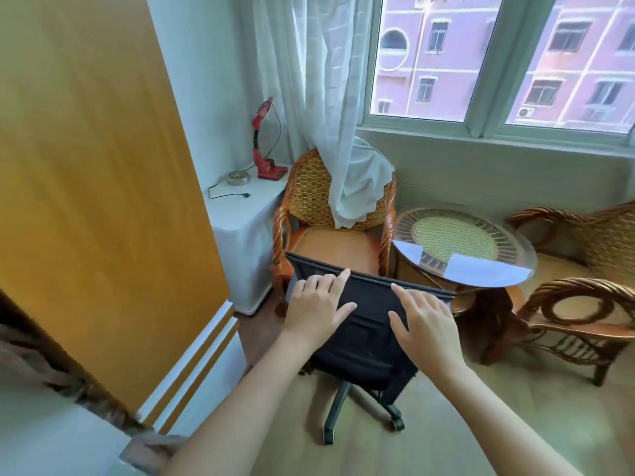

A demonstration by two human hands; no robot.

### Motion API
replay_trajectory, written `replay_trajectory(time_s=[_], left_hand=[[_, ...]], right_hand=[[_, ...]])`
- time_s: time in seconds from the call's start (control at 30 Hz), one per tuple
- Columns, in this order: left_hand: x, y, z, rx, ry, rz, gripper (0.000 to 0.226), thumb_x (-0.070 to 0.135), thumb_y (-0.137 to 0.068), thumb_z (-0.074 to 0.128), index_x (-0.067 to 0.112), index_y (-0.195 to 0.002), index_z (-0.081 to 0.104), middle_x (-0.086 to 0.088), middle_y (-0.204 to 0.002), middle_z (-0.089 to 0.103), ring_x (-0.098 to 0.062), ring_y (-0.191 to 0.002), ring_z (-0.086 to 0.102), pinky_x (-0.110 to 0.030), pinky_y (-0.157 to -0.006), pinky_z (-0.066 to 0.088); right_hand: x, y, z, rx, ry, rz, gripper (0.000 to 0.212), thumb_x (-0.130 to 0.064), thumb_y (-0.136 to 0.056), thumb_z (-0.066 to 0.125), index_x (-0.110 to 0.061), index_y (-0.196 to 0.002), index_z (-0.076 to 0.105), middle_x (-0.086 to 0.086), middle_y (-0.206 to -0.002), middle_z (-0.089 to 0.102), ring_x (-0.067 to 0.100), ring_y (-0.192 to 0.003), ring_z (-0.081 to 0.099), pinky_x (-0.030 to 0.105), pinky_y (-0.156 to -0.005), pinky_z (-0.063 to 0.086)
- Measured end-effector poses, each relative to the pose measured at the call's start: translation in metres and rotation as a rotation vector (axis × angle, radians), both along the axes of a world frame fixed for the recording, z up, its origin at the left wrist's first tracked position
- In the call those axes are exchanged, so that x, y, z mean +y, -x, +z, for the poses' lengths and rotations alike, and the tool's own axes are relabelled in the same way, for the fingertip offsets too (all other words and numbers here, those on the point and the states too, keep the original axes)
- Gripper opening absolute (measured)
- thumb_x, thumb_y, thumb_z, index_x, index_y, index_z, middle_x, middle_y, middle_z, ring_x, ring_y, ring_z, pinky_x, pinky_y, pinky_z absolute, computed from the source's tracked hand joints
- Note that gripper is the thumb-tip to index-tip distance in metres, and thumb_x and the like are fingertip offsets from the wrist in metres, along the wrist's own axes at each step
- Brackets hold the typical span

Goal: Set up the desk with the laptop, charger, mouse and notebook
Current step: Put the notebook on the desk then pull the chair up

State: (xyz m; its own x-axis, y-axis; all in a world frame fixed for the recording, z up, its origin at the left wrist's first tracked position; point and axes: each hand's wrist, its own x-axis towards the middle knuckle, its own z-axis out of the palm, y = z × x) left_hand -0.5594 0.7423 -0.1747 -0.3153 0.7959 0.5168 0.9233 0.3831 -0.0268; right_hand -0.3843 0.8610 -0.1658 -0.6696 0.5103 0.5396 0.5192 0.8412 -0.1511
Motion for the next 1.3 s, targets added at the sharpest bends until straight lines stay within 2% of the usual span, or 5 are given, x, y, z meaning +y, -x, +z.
replay_trajectory(time_s=[0.27,0.57,0.73,1.0,1.3], left_hand=[[0.087,0.08,-0.049,-0.135,0.203,-0.048,0.071,0.058,-0.093,0.038,0.026,-0.152,0.019,-0.003,-0.127,0.061,-0.031,-0.13,0.047,-0.046,-0.106,0.034],[0.117,0.108,-0.09,-0.076,0.129,-0.161,0.055,0.04,-0.087,0.062,0.023,-0.138,0.05,-0.002,-0.085,0.062,-0.023,-0.084,0.061,-0.038,-0.094,0.052],[0.101,0.094,-0.103,-0.048,0.012,-0.147,0.043,0.041,-0.091,0.045,0.019,-0.123,0.065,-0.001,-0.081,0.057,-0.021,-0.08,0.059,-0.037,-0.089,0.055],[0.063,0.044,-0.096,-0.128,0.02,-0.103,0.032,0.031,-0.077,0.078,0.017,-0.105,0.069,-0.002,-0.076,0.055,-0.023,-0.073,0.059,-0.045,-0.09,0.052],[-0.023,-0.063,-0.098,-0.159,0.053,0.041,0.026,0.036,-0.087,0.062,0.019,-0.106,0.066,-0.003,-0.077,0.054,-0.025,-0.073,0.056,-0.051,-0.096,0.047]], right_hand=[[0.092,0.078,-0.05,-0.168,0.005,-0.065,0.054,-0.023,-0.074,0.074,-0.011,-0.125,0.058,0.005,-0.11,0.067,0.027,-0.098,0.064,0.049,-0.09,0.049],[0.112,0.092,-0.092,-0.237,-0.004,-0.059,0.046,-0.033,-0.091,0.035,-0.013,-0.127,0.056,0.002,-0.088,0.069,0.026,-0.072,0.065,0.042,-0.065,0.052],[0.097,0.079,-0.1,-0.264,0.007,-0.049,0.044,-0.032,-0.091,0.033,-0.014,-0.121,0.06,0.003,-0.087,0.067,0.027,-0.076,0.064,0.044,-0.068,0.051],[0.068,0.035,-0.093,-0.324,0.049,0.018,0.034,-0.027,-0.084,0.066,-0.017,-0.116,0.062,0.001,-0.083,0.067,0.026,-0.075,0.066,0.043,-0.064,0.052],[0.002,-0.052,-0.092,-0.344,0.061,0.099,0.035,-0.025,-0.083,0.068,-0.019,-0.117,0.062,0.004,-0.091,0.069,0.028,-0.085,0.066,0.05,-0.079,0.052]])
